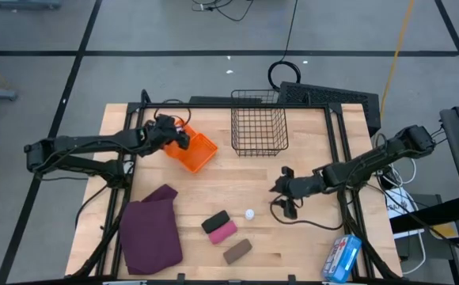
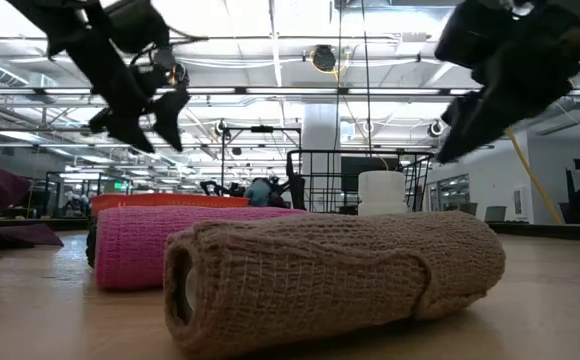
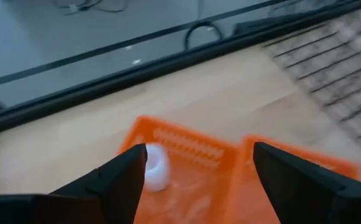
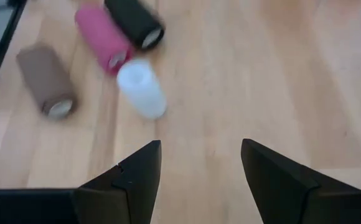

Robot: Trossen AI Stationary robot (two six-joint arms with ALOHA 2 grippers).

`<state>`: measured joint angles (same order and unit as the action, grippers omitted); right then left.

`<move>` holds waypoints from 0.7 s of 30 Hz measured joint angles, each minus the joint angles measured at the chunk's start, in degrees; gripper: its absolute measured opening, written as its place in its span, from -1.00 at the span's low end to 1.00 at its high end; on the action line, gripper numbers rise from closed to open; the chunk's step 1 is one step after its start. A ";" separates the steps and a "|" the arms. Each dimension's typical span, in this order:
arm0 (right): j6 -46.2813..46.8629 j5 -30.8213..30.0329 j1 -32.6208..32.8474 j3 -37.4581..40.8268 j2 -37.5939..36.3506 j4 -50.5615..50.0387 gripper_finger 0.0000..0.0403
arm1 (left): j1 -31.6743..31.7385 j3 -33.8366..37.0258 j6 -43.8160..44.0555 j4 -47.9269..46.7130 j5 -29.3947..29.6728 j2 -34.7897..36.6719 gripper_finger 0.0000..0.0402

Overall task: Pick & Place Medicine items
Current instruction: Put the white pill bottle into the top orange basket

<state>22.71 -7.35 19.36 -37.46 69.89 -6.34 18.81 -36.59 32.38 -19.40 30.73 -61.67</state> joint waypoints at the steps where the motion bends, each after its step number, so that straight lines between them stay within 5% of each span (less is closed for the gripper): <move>1: 0.51 -0.01 0.67 0.59 0.00 0.38 0.04 | -0.35 -0.84 -0.17 0.12 -0.80 -0.04 0.47; 11: 0.74 -6.13 6.29 14.88 6.33 30.82 0.04 | -4.68 -3.40 -0.87 9.71 -2.17 -0.09 0.53; 21: -3.80 -6.00 7.43 11.23 23.62 46.48 0.07 | -6.94 -3.40 -0.83 13.93 -2.40 -0.09 0.49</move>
<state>18.91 -13.34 26.79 -26.23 93.51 40.14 11.87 -39.99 31.55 -5.47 28.33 -61.76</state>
